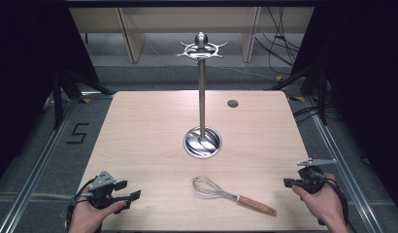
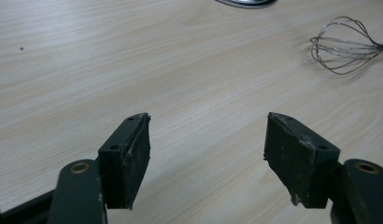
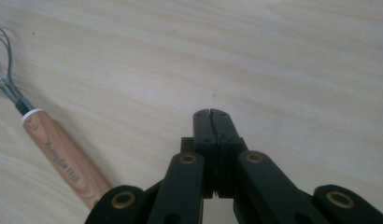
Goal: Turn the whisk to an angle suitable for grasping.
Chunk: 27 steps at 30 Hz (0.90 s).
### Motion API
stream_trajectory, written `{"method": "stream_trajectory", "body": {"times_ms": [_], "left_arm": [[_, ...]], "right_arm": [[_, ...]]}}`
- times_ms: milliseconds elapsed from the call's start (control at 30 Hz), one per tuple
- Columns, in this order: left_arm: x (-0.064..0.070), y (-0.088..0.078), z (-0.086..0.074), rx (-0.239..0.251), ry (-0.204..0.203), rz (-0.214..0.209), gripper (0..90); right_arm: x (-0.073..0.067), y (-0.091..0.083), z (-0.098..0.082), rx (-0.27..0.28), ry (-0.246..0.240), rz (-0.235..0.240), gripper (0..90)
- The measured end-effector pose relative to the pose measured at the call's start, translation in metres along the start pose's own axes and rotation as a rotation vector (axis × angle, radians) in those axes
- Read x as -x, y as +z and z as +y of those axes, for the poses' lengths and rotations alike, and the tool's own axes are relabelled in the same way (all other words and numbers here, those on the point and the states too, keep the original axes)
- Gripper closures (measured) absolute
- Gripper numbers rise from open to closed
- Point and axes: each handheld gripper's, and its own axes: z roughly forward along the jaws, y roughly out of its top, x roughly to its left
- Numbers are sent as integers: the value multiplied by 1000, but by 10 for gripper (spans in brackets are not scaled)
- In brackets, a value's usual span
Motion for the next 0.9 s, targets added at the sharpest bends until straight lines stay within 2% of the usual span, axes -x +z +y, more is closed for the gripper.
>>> {"method": "stream_trajectory", "body": {"times_ms": [33,67,100,133,167,200,233,267,300,333,367,400,433,467,500,533,567,667,733,767,833,900], "left_arm": [[-1,-1,0,8,16,3,307],[-1,-1,1,2,5,12,307],[-1,-1,0,-3,5,8,307],[-1,0,0,-10,6,8,307],[-1,0,0,-19,8,7,307],[-1,1,-1,-20,10,0,307],[-1,2,-2,-8,3,-2,307],[-1,2,-2,-10,3,-3,307],[-1,1,-1,-27,8,3,306],[-3,0,0,-44,22,1,307],[-1,1,-1,-28,5,-1,307],[-1,2,-2,-9,8,-6,307],[-1,2,-2,-9,8,-6,307],[-3,0,-1,-41,46,0,307],[-3,0,-1,-48,58,-2,307],[-1,2,-1,-38,34,-4,307],[0,3,-2,-19,13,-10,307],[0,2,-1,-32,18,0,307],[0,3,-2,-21,11,-12,307],[0,3,-2,-25,15,-13,307],[-1,3,-1,-39,31,-13,307],[-1,3,-1,-34,27,-13,307]], "right_arm": [[-2,0,0,-4,17,-3,900],[-2,1,-1,-18,-9,-4,900],[-3,3,-2,15,7,10,900],[-5,4,-3,5,-1,10,900],[-9,4,-4,-16,25,25,900],[-12,2,-3,-76,24,54,900],[-17,2,-4,-88,49,73,900],[-19,5,-7,-54,25,75,900],[-24,3,-6,-117,29,100,900],[-25,3,-6,-143,16,93,900],[-31,2,-6,-163,40,111,900],[-31,3,-6,-167,7,101,900],[-36,2,-6,-200,43,106,900],[-36,2,-6,-200,43,106,900],[-41,5,-6,-211,2,109,900],[-45,5,-7,-243,23,100,900],[-45,6,-8,-231,-5,109,900],[-50,8,-10,-270,-30,129,900],[-53,11,-12,-297,-33,153,900],[-53,13,-13,-306,-53,151,900],[-55,15,-13,-314,-61,153,900],[-59,13,-13,-328,-60,151,900]]}}
